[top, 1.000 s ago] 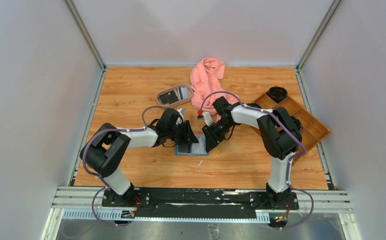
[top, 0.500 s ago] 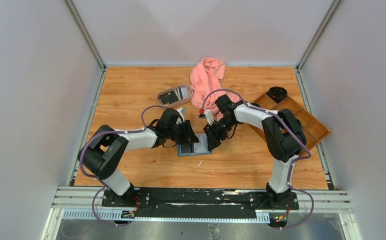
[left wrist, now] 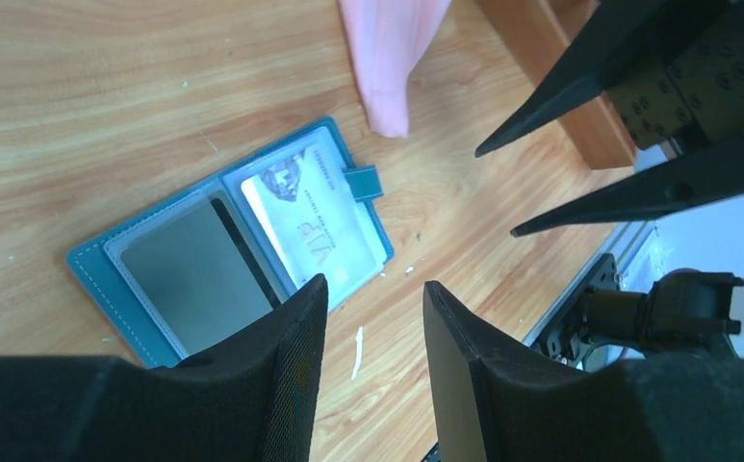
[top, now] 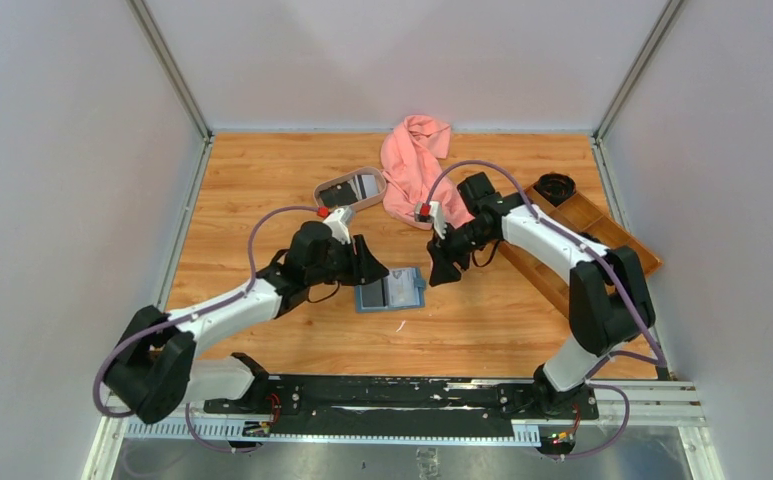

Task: Put the credit cards into the card holder
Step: Insert the credit card into the card holder, then turn over the card slot in the card holder.

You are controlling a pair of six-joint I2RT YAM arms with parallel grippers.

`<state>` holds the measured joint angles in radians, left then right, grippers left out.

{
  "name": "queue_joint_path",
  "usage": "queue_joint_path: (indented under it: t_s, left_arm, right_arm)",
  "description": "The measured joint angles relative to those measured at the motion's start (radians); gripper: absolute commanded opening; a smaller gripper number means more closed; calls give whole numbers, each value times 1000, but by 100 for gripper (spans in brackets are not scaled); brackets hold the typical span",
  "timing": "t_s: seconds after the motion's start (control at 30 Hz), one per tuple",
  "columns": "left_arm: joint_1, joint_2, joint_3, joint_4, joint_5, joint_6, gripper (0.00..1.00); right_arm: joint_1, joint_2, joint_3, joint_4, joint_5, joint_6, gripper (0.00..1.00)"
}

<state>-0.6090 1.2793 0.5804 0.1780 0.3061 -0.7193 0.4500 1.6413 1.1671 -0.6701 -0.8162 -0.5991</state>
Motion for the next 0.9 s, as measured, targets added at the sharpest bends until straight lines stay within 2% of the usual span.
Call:
queue_joint_path:
  t_s: [0.17, 0.2, 0.33, 0.43, 0.47, 0.57, 0.67, 0.77, 0.9]
  left_arm:
    - [1, -207, -60, -4, -40, 56, 48]
    - [3, -256, -69, -5, -47, 68, 51]
    - [13, -417, -80, -24, -89, 117, 71]
    - [26, -513, -84, -57, -117, 148, 95]
    - [30, -541, -87, -68, -128, 154, 99]
    - [40, -617, -101, -108, -159, 166, 100]
    - [45, -687, -116, -166, -198, 166, 100]
    - [45, -743, -141, -209, -225, 162, 100]
    - [45, -790, -223, -217, -237, 132, 100]
  right_arm:
    - [-18, -89, -39, -12, -50, -84, 53]
    - [-19, -115, -51, -10, -63, -109, 54]
    - [-19, -219, -110, 3, -125, -219, 56]
    - [-19, -287, -154, 20, -180, -318, 58]
    - [-19, -298, -160, 26, -194, -338, 58]
    - [-19, -298, -161, 55, -235, -353, 56]
    - [-19, -244, -129, 70, -260, -287, 56]
    - [-19, -159, -80, 111, -263, -144, 55]
    - [-18, -95, -93, 206, -230, 72, 54]
